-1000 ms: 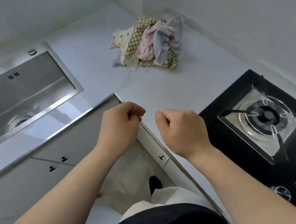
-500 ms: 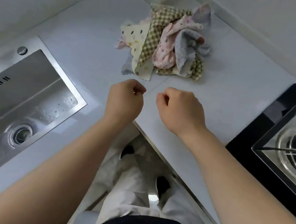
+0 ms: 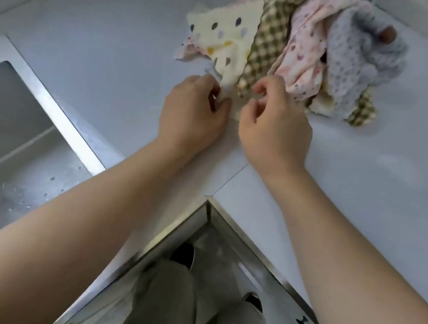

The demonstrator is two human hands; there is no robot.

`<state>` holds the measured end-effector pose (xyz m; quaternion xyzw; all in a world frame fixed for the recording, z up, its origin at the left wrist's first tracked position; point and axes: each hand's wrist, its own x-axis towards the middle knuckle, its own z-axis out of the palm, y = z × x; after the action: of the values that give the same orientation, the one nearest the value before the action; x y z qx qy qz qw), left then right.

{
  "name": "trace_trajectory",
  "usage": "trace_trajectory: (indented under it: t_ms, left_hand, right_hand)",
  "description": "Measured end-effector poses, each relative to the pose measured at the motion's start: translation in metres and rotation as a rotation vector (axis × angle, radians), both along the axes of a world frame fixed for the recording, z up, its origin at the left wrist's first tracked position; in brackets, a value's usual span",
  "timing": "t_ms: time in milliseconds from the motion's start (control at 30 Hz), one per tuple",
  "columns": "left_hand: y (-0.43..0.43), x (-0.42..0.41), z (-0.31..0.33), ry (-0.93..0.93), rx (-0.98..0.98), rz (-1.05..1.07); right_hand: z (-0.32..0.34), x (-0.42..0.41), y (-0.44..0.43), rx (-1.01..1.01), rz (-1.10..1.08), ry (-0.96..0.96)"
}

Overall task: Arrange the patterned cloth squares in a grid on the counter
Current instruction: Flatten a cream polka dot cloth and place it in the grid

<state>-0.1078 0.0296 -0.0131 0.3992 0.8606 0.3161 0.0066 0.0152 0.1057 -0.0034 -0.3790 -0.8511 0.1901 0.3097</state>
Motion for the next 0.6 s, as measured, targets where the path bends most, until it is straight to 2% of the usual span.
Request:
trace_trajectory:
  t_ms: [133,267,367,467,600]
  left_hand:
    - [-0.007,0.001,-0.013,0.064,0.298,-0.033]
    - [-0.011,0.007,0.003,-0.062,0.493,-0.011]
    - [-0.024,0.026,0.038,-0.112,0.599,-0.027]
    - [-0.049,0.051,0.085,-0.232,0.692,-0.058]
    - [-0.088,0.088,0.152,-0.429,0.817,-0.209]
  right_hand:
    - [-0.017,0.007,-0.010,0.125,-0.006,0.022]
    - [-0.006,0.006,-0.022,0.203,0.090,-0.116]
    - [0.015,0.012,-0.043,0.277,0.094,-0.206]
    - [0.044,0.034,-0.077,0.202,0.032,-0.083]
    - [0.088,0.078,-0.119,0.239,-0.035,-0.032]
